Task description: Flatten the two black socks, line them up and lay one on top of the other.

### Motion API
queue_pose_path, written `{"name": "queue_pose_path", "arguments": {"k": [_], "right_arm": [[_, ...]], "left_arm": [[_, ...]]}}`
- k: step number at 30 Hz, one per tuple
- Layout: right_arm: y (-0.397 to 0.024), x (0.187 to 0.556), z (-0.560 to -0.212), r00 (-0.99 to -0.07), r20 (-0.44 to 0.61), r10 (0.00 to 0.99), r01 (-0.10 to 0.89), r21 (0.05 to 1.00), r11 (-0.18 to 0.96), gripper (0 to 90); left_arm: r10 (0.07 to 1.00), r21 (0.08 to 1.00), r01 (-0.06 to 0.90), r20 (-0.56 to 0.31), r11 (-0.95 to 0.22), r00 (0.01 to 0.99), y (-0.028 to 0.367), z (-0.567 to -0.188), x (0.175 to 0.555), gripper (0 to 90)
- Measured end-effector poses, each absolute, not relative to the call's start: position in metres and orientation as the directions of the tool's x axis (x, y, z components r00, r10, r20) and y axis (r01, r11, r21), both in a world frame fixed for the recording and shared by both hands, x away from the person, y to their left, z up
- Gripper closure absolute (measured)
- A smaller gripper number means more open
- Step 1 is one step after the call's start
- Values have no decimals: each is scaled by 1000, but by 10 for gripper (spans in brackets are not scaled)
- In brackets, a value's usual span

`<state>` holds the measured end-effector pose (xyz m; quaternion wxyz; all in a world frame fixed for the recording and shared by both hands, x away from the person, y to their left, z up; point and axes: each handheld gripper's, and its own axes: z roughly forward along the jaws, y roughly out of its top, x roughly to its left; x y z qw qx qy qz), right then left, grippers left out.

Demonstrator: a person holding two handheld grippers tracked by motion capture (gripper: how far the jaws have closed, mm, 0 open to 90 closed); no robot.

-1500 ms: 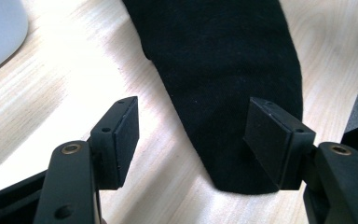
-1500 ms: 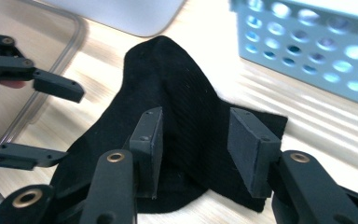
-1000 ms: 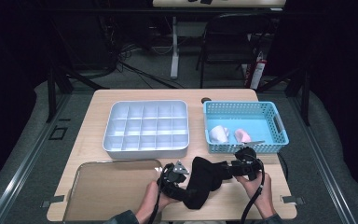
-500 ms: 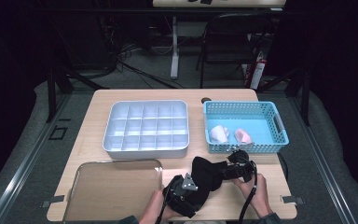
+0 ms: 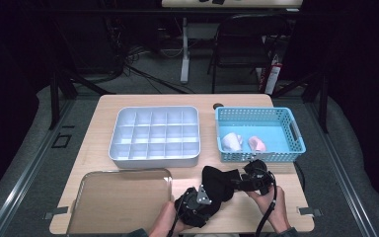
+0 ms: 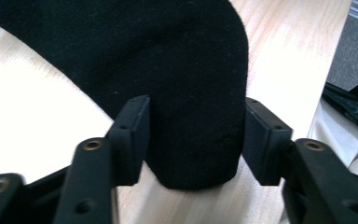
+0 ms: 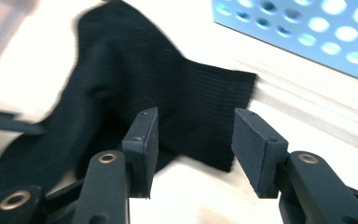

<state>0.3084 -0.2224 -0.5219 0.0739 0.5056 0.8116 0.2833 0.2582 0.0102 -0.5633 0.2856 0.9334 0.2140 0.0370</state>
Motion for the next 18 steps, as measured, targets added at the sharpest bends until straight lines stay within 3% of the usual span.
{"name": "queue_pose_path", "arguments": {"k": [11,14,18], "right_arm": [[-205,283,-522,-585,204,785,732,549,403,475],[-197,274,-524,-602,171,780,715,551,430,476],[-186,272,-528,-619,154,770,699,556,450,557]], "left_arm": [[484,589,452,-114,-670,867,22,-564,269,802],[500,608,466,-128,-642,856,26,-561,272,823],[512,634,472,-136,-613,848,30,-555,274,822]]}}
